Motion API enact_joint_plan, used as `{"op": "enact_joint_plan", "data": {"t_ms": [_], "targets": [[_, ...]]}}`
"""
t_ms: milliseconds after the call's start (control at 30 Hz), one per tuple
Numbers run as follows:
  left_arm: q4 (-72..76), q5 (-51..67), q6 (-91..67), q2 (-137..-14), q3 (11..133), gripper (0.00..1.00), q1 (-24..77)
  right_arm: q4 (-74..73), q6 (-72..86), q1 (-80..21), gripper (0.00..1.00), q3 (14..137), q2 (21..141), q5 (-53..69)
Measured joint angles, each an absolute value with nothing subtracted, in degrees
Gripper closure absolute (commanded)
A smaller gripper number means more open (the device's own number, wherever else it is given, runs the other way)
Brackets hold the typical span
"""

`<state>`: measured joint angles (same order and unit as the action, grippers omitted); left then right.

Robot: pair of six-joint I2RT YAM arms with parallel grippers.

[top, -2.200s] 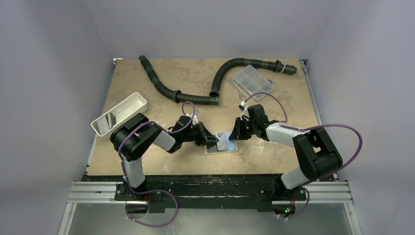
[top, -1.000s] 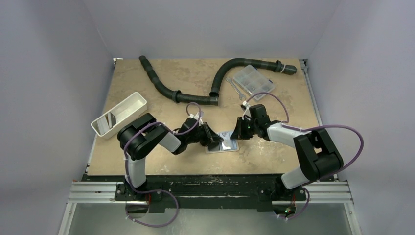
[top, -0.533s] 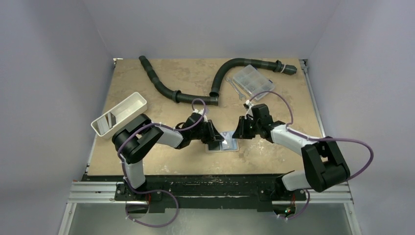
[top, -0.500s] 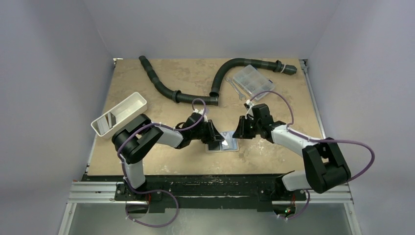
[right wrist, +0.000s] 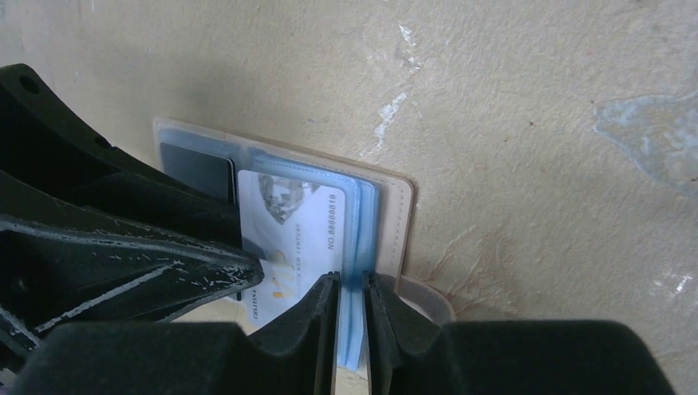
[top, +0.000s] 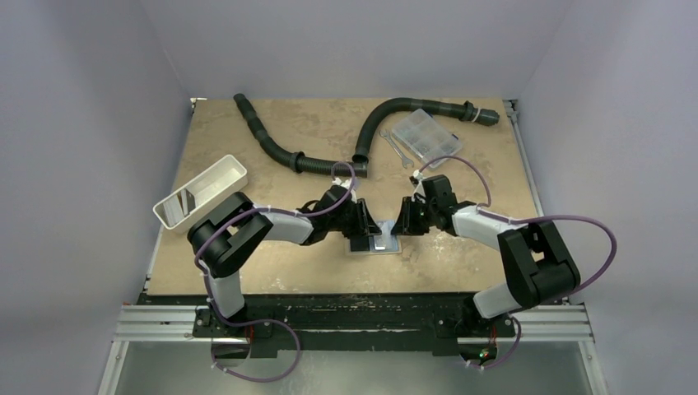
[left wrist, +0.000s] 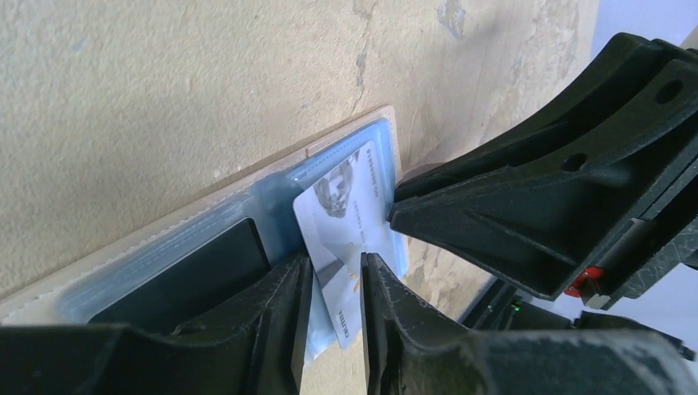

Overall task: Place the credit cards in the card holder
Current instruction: Insert the credit card into the card holder.

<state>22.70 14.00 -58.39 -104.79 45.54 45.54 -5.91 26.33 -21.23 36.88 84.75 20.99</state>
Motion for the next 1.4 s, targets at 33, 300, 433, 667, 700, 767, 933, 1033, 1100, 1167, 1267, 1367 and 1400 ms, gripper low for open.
{"op": "enact_joint_plan", "data": {"t_ms": [33,300,433,667,700,767,933,1033,1100,1167,1267,1367,1400], "targets": [[21.87,13.65,-57.80,-104.79,46.15,0.68,45.69,-5.61,26.39,-21.19,0.76,36.88,84.90,21.63],[15.75,11.09,-52.93,-104.73,50.04,0.57,47.05,-5.32,26.98,-20.95,0.73,36.84,84.20,22.02],[10.57,11.09,-49.84,-104.73,53.08,0.49,47.33,-5.76,26.96,-20.34,0.69,36.82,82.28,22.00],[-2.72,8.08,-44.21,-99.98,55.48,0.47,47.33,-6.90,26.50,-19.46,0.65,36.62,80.05,22.02],[-4.36,7.51,-43.62,-99.42,56.21,0.48,47.33,-6.90,26.46,-19.46,0.63,36.62,79.99,22.09],[-6.39,6.87,-42.52,-98.80,57.76,0.48,47.33,-6.92,26.33,-19.46,0.62,36.62,79.96,22.35],[-7.20,7.20,-41.43,-98.72,59.27,0.67,47.33,-6.92,26.30,-19.46,0.61,36.62,79.99,23.79],[-6.85,8.36,-41.08,-99.46,59.46,0.85,47.33,-6.79,26.33,-19.46,0.62,36.62,80.16,25.15],[-6.72,8.80,-40.84,-100.77,59.92,0.91,47.33,-6.61,26.35,-19.46,0.62,36.62,80.64,26.00],[-6.52,8.99,-40.86,-102.30,60.01,0.96,47.33,-6.35,26.39,-19.49,0.62,36.62,81.17,26.92],[-6.52,9.10,-40.86,-103.81,59.96,0.98,47.33,-5.76,26.57,-19.46,0.61,36.62,82.26,28.29],[-6.26,9.13,-40.86,-104.16,59.11,1.00,47.33,-5.10,26.57,-19.46,0.61,36.62,83.68,29.34],[-6.09,9.13,-40.86,-104.16,58.78,1.00,47.33,-4.95,26.59,-19.46,0.61,36.62,84.12,29.71]]}}
